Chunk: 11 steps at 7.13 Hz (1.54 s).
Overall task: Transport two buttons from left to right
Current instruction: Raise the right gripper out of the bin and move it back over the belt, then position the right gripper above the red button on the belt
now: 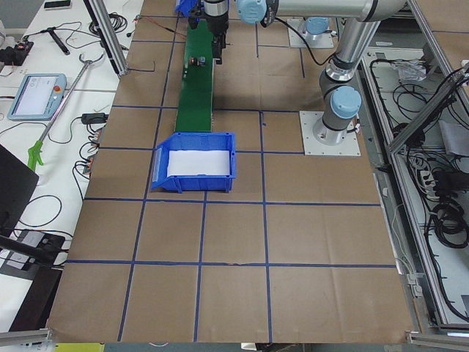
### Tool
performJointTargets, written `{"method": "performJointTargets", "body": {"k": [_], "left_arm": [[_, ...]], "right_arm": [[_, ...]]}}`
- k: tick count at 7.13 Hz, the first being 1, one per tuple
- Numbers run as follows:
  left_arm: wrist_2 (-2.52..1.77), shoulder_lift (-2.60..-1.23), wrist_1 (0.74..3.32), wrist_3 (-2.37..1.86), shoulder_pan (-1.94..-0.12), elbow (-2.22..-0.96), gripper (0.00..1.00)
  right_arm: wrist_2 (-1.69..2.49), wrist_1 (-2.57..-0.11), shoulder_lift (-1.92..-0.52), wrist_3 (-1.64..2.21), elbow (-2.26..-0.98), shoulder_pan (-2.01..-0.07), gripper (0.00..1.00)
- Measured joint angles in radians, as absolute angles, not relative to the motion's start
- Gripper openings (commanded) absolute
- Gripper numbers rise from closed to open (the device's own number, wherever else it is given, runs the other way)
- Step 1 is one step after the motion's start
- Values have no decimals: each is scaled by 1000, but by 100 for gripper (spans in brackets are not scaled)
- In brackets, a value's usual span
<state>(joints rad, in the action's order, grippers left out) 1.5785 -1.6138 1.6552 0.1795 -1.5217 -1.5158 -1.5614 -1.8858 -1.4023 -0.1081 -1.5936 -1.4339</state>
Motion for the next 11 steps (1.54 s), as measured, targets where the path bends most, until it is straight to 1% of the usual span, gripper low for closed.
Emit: {"method": "performJointTargets", "body": {"k": [5, 8, 11], "left_arm": [[1579, -1619, 1654, 183, -1522, -1520, 100], [1580, -1628, 1654, 183, -1522, -1522, 100], [1580, -1628, 1654, 183, -1522, -1523, 100]], "right_arm": [[-1554, -1889, -1385, -92, -1594, -1436, 100], [-1561, -1903, -1351, -27, -1591, -1500, 100], [-1552, -1949, -1285, 13, -1584, -1558, 100]]}}
